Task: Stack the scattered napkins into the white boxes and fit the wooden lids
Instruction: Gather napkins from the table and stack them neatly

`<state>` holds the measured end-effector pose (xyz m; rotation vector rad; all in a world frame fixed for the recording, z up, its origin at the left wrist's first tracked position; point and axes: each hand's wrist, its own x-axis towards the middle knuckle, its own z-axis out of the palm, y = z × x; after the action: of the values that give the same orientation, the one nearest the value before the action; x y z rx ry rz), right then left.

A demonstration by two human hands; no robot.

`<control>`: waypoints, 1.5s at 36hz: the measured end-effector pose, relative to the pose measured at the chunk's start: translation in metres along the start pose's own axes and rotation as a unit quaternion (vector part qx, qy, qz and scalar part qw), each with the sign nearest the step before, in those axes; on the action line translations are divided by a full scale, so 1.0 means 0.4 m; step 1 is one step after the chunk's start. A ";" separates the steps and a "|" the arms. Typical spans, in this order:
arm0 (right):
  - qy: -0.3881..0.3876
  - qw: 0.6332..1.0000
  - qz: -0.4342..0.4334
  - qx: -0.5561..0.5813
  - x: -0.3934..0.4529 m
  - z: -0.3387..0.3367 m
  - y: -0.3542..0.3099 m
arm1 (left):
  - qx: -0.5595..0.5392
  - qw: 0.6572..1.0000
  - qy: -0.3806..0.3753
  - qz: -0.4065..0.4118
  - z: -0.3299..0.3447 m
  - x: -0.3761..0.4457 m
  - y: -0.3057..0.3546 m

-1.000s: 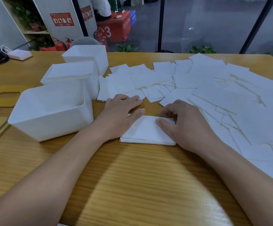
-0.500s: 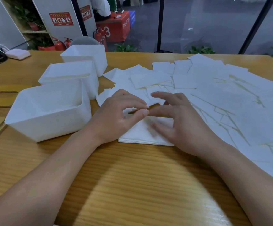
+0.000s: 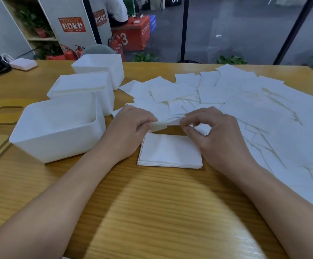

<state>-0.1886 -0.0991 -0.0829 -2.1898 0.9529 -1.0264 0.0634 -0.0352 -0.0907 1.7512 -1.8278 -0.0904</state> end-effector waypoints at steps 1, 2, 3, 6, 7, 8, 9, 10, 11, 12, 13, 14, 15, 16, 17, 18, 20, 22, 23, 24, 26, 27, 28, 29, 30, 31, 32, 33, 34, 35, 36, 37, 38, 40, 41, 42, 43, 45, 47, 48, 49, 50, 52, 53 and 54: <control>0.005 1.000 0.002 0.011 -0.001 -0.003 -0.001 | 0.005 1.000 0.003 -0.006 0.001 0.000 -0.004; 0.008 1.000 0.003 0.021 -0.001 -0.007 -0.003 | 0.012 1.000 0.003 -0.013 0.004 0.000 -0.011; 0.008 1.000 0.004 0.028 -0.001 -0.011 -0.004 | 0.021 1.000 0.003 -0.015 0.007 0.000 -0.017; 0.009 0.999 0.017 0.030 0.001 -0.015 -0.006 | 0.052 0.998 0.019 -0.017 0.019 0.001 -0.032; 0.012 0.999 0.020 0.033 0.002 -0.016 -0.006 | 0.053 0.998 0.025 -0.023 0.019 0.000 -0.034; 0.018 0.999 0.020 0.042 0.004 -0.016 -0.007 | 0.043 0.998 0.026 -0.025 0.015 -0.002 -0.027; 0.024 0.998 0.016 0.056 0.006 -0.016 -0.007 | 0.016 0.999 0.022 -0.020 0.009 -0.004 -0.016; 0.029 0.997 0.013 0.072 0.007 -0.016 -0.008 | -0.020 1.000 0.014 -0.005 0.002 -0.006 -0.003; 0.034 0.996 0.012 0.087 0.009 -0.016 -0.008 | -0.059 0.998 0.006 0.009 -0.004 -0.009 0.011; 0.040 0.995 0.012 0.095 0.010 -0.017 -0.008 | -0.092 0.996 -0.001 0.015 -0.008 -0.012 0.023; 0.046 0.994 0.012 0.098 0.011 -0.018 -0.008 | -0.118 0.993 -0.010 0.011 -0.012 -0.014 0.035; 0.054 0.993 0.014 0.100 0.012 -0.019 -0.010 | -0.137 0.990 -0.020 -0.002 -0.013 -0.016 0.041; 0.063 0.993 0.015 0.104 0.013 -0.021 -0.011 | -0.145 0.989 -0.033 -0.016 -0.014 -0.016 0.043; 0.071 0.991 0.018 0.111 0.014 -0.022 -0.012 | -0.140 0.989 -0.041 -0.025 -0.012 -0.016 0.040; 0.077 0.990 0.022 0.119 0.016 -0.023 -0.013 | -0.127 0.991 -0.039 -0.024 -0.008 -0.015 0.038; 0.080 0.988 0.026 0.126 0.017 -0.024 -0.012 | -0.117 0.993 -0.027 -0.013 -0.005 -0.013 0.036; 0.082 0.987 0.037 0.130 0.017 -0.025 -0.011 | -0.125 0.992 0.011 0.011 -0.003 -0.008 0.037; 0.086 0.987 0.044 0.125 0.016 -0.025 -0.010 | -0.143 0.989 0.042 0.020 -0.010 -0.005 0.041; 0.088 0.988 0.046 0.121 0.016 -0.027 -0.011 | -0.151 0.987 0.052 0.019 -0.014 -0.004 0.043; 0.089 0.988 0.048 0.121 0.016 -0.028 -0.012 | -0.160 0.985 0.057 0.015 -0.017 -0.004 0.045; 0.089 0.984 0.058 0.140 0.017 -0.031 -0.015 | -0.192 0.980 0.050 -0.001 -0.019 -0.006 0.048; 0.090 0.982 0.067 0.153 0.019 -0.032 -0.015 | -0.216 0.975 0.041 -0.013 -0.020 -0.007 0.049; 0.091 0.980 0.076 0.160 0.020 -0.033 -0.015 | -0.231 0.972 0.036 -0.023 -0.021 -0.007 0.048; 0.086 0.980 0.085 0.158 0.021 -0.034 -0.013 | -0.237 0.970 0.035 -0.030 -0.023 -0.007 0.048; 0.073 0.982 0.094 0.147 0.021 -0.036 -0.010 | -0.238 0.970 0.033 -0.034 -0.025 -0.007 0.048; 0.051 0.985 0.104 0.131 0.021 -0.039 -0.007 | -0.239 0.970 0.025 -0.037 -0.026 -0.007 0.047; 0.025 0.987 0.116 0.112 0.021 -0.042 -0.004 | -0.238 0.970 0.012 -0.041 -0.027 -0.007 0.045; -0.001 0.987 0.129 0.096 0.021 -0.044 0.000 | -0.231 0.972 -0.004 -0.046 -0.027 -0.007 0.042; -0.023 0.987 0.139 0.081 0.020 -0.045 0.004 | -0.218 0.974 -0.023 -0.053 -0.026 -0.007 0.038; -0.041 0.987 0.145 0.062 0.020 -0.043 0.008 | -0.202 0.977 -0.041 -0.058 -0.024 -0.008 0.034; -0.057 0.987 0.147 0.040 0.019 -0.041 0.012 | -0.188 0.979 -0.057 -0.059 -0.021 -0.009 0.031; -0.071 0.987 0.146 0.019 0.018 -0.038 0.015 | -0.180 0.979 -0.070 -0.059 -0.018 -0.011 0.029; -0.080 0.986 0.144 0.004 0.017 -0.034 0.017 | -0.174 0.980 -0.080 -0.057 -0.016 -0.013 0.028; -0.085 0.986 0.140 -0.012 0.015 -0.029 0.021 | -0.155 0.982 -0.090 -0.055 -0.014 -0.014 0.026; -0.086 0.987 0.136 -0.019 0.015 -0.027 0.023 | -0.147 0.983 -0.092 -0.055 -0.014 -0.014 0.025; -0.087 0.987 0.132 -0.024 0.014 -0.025 0.023 | -0.140 0.984 -0.093 -0.055 -0.015 -0.014 0.024; -0.088 0.987 0.129 -0.027 0.013 -0.023 0.024 | -0.135 0.985 -0.094 -0.057 -0.017 -0.014 0.023; -0.093 0.987 0.129 -0.031 0.012 -0.018 0.025 | -0.128 0.985 -0.095 -0.062 -0.019 -0.016 0.023; -0.097 0.986 0.127 -0.046 0.009 -0.014 0.027 | -0.112 0.987 -0.093 -0.061 -0.018 -0.019 0.026; -0.096 0.986 0.124 -0.056 0.007 -0.012 0.028 | -0.100 0.989 -0.090 -0.059 -0.017 -0.021 0.027; -0.094 0.986 0.120 -0.064 0.006 -0.010 0.029 | -0.087 0.991 -0.083 -0.055 -0.016 -0.022 0.027; -0.090 0.987 0.115 -0.070 0.004 -0.010 0.029 | -0.075 0.993 -0.073 -0.053 -0.016 -0.022 0.025; -0.078 0.988 0.103 -0.080 0.002 -0.011 0.030 | -0.058 0.996 -0.045 -0.051 -0.018 -0.019 0.018; -0.071 0.989 0.096 -0.085 0.001 -0.012 0.030 | -0.049 0.997 -0.027 -0.051 -0.019 -0.016 0.014; -0.066 0.990 0.089 -0.090 0.002 -0.013 0.029 | -0.041 0.998 -0.008 -0.052 -0.019 -0.013 0.011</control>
<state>-0.1967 -0.1076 -0.0877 -2.2375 1.1940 -0.7289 0.0627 -0.0272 -0.0843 1.7915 -1.7200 -0.2184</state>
